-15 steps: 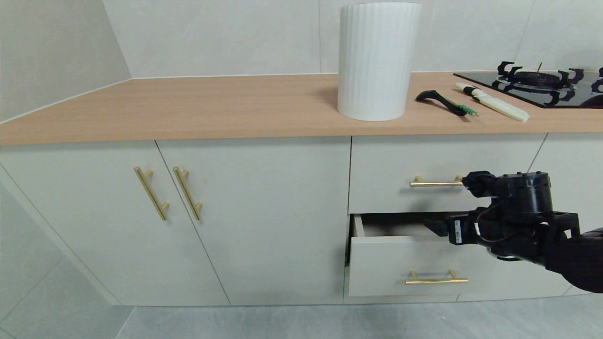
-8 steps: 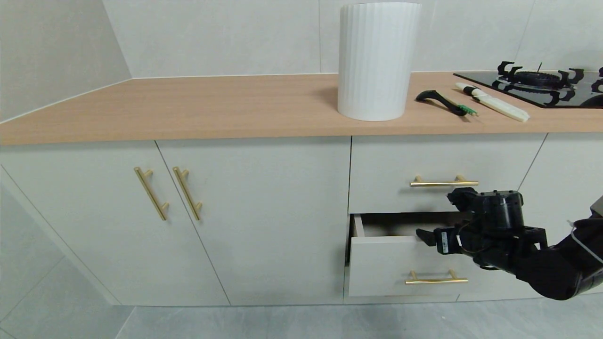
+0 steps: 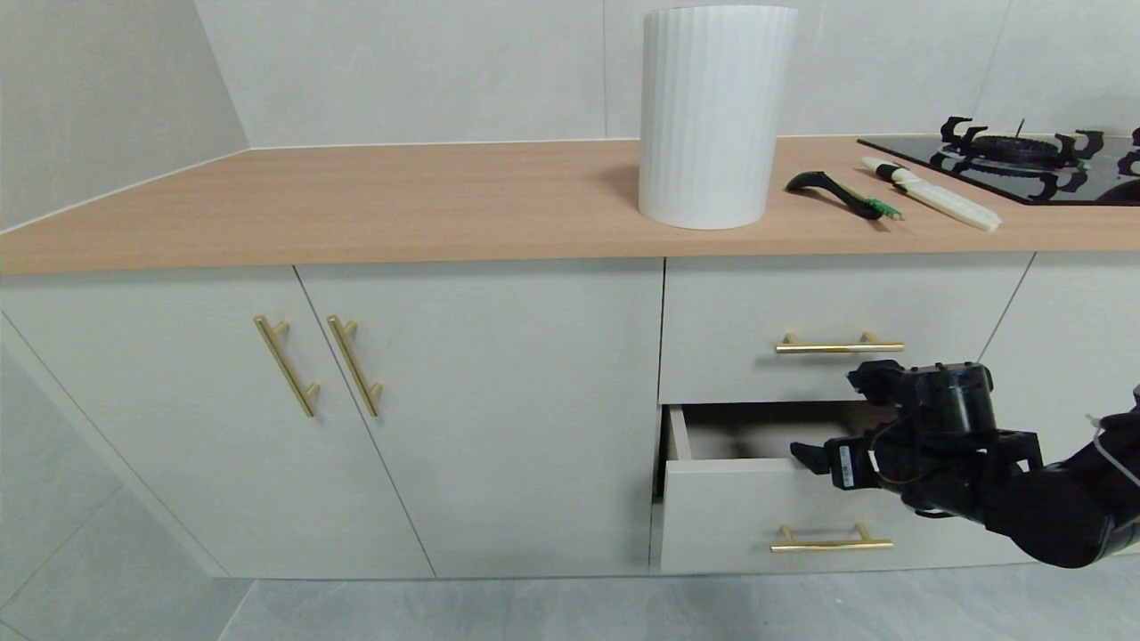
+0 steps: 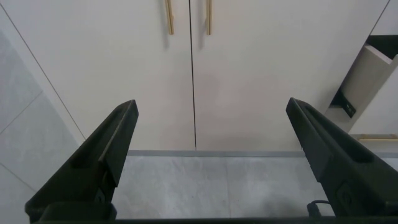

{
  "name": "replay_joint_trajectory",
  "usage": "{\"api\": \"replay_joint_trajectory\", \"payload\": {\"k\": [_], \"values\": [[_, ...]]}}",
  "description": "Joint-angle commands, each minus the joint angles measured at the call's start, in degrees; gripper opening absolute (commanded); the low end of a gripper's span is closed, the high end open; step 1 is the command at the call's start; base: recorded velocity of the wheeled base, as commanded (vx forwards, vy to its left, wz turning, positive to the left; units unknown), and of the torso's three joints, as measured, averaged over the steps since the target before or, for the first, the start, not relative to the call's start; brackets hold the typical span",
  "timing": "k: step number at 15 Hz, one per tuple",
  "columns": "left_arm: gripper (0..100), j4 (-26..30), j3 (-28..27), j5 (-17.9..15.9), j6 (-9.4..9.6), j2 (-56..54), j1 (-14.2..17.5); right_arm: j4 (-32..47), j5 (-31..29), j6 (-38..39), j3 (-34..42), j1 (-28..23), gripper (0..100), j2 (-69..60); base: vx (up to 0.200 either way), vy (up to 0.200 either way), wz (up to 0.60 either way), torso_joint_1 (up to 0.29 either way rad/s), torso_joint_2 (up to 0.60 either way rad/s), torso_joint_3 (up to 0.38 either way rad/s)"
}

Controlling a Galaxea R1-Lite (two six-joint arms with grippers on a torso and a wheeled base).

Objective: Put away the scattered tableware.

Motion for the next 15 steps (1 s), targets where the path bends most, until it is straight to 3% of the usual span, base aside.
{"api": "replay_joint_trajectory", "payload": {"k": [1, 7, 15], "values": [[100, 0.0, 0.0, 0.0, -0.01, 0.1, 0.0, 1.2, 0.1, -0.1, 0.0, 0.2, 100, -1.9, 0.000, 0.000, 0.00, 0.000, 0.00, 0.000], [100, 0.0, 0.0, 0.1, -0.01, 0.1, 0.0, 16.2, 1.9, -0.4, -0.7, 2.6, 100, -9.2, 0.000, 0.000, 0.00, 0.000, 0.00, 0.000], [100, 0.0, 0.0, 0.1, -0.01, 0.1, 0.0, 30.2, 2.1, -4.5, -0.7, 6.5, 100, -14.9, 0.000, 0.000, 0.00, 0.000, 0.00, 0.000]]}}
